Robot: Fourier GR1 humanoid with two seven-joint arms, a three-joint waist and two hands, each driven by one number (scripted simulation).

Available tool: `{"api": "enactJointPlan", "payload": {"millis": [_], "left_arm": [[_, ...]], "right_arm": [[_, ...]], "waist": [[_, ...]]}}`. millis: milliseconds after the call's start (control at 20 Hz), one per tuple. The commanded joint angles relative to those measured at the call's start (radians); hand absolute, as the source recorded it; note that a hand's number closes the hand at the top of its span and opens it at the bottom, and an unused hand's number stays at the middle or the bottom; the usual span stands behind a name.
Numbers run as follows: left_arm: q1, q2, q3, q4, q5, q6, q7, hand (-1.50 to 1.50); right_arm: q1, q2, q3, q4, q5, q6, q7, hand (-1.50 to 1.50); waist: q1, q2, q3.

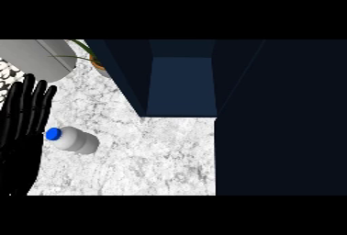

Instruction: Pick up the bottled water, place it into the cabinet and close the cabinet

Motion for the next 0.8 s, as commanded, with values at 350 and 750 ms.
{"api": "enactJointPlan", "payload": {"millis": [350, 750], "left_arm": [[0.169, 0.028, -0.029, 0.132, 0.443, -0.260, 0.108, -1.50], [0.292, 0.209, 0.188, 0.059, 0.782, -0.387, 0.255, -1.50]], "right_arm": [[0.148, 0.086, 0.131, -0.013, -0.162, 0.053, 0.073, -1.50], [0.372, 0.089, 0.199, -0.205, -0.235, 0.088, 0.135, -1.50]], "waist": [[-0.018, -0.032, 0.000], [-0.013, -0.046, -0.002]]}}
